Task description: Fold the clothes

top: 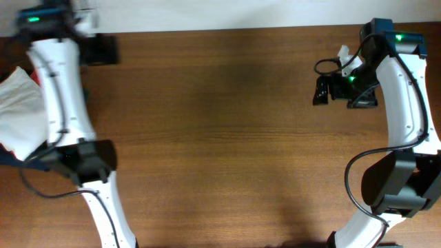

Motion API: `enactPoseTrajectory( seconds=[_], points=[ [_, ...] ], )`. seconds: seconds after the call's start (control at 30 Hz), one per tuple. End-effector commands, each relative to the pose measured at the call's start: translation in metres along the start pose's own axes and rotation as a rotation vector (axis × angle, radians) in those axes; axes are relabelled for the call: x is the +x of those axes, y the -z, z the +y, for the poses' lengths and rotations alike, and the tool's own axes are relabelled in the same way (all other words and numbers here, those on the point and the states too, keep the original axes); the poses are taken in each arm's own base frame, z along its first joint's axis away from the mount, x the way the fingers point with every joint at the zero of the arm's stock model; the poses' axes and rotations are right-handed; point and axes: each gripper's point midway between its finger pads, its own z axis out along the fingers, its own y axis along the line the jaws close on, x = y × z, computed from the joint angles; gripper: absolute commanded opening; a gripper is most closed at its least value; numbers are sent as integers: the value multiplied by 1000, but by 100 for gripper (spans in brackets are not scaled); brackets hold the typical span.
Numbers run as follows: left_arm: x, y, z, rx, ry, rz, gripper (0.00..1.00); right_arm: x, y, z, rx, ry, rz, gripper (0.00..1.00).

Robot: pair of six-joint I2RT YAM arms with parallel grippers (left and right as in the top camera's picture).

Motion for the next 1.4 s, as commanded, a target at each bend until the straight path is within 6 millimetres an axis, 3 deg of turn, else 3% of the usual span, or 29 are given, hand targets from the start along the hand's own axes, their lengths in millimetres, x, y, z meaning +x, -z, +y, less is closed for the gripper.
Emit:
enactPoseTrajectory(
  seconds=[0.0,0.03,0.07,0.17,0.27,0.33,0.37,0.43,0.5,0.53,0.63,0.73,0.83,0.9,1.0,1.07,1.13,1.27,1.37],
  points=[
    [21,12,-100,89,-178,54,99,13,15,-7,18,-33,13,99],
    [35,10,-126,106,-234,99,99,23,16,-15,43,-51,52,99],
    [42,6,-137,112,-244,122,99,31,18,-19,58,-61,83,99],
    [64,-5,-146,78,-230,208,99,47,19,-15,42,-91,146,99],
    [103,24,-119,-18,-187,275,99,68,35,-9,50,-82,95,99],
    [143,59,-102,-36,-148,295,99,81,53,0,62,-44,-50,99],
    [149,65,-99,-46,-137,287,99,88,61,6,69,-19,-117,99],
    [159,103,-86,-43,-95,70,99,122,60,26,85,110,-280,99],
    [174,130,-72,-50,-25,-118,99,143,53,30,90,145,-370,99],
    [188,137,-60,-77,29,-211,99,161,51,30,91,149,-395,99],
    [225,149,-47,-69,47,-299,99,170,57,32,94,156,-439,99],
    [243,159,-42,-68,48,-300,99,168,53,31,92,152,-415,99],
    [249,158,-41,-74,44,-277,99,169,56,32,92,158,-430,99],
    [249,157,-41,-74,43,-275,99,177,86,27,173,184,-602,99],
    [249,157,-41,-74,43,-275,99,195,129,36,190,230,-998,99],
    [249,157,-41,-74,43,-275,99,211,119,34,196,251,-1190,99],
    [249,157,-41,-74,43,-275,99,202,96,30,183,251,-1315,99],
    [249,157,-41,-74,43,-275,99,149,67,25,177,276,-1460,99],
    [249,157,-41,-74,43,-275,99,127,43,18,190,283,-1601,99]
  ],
)
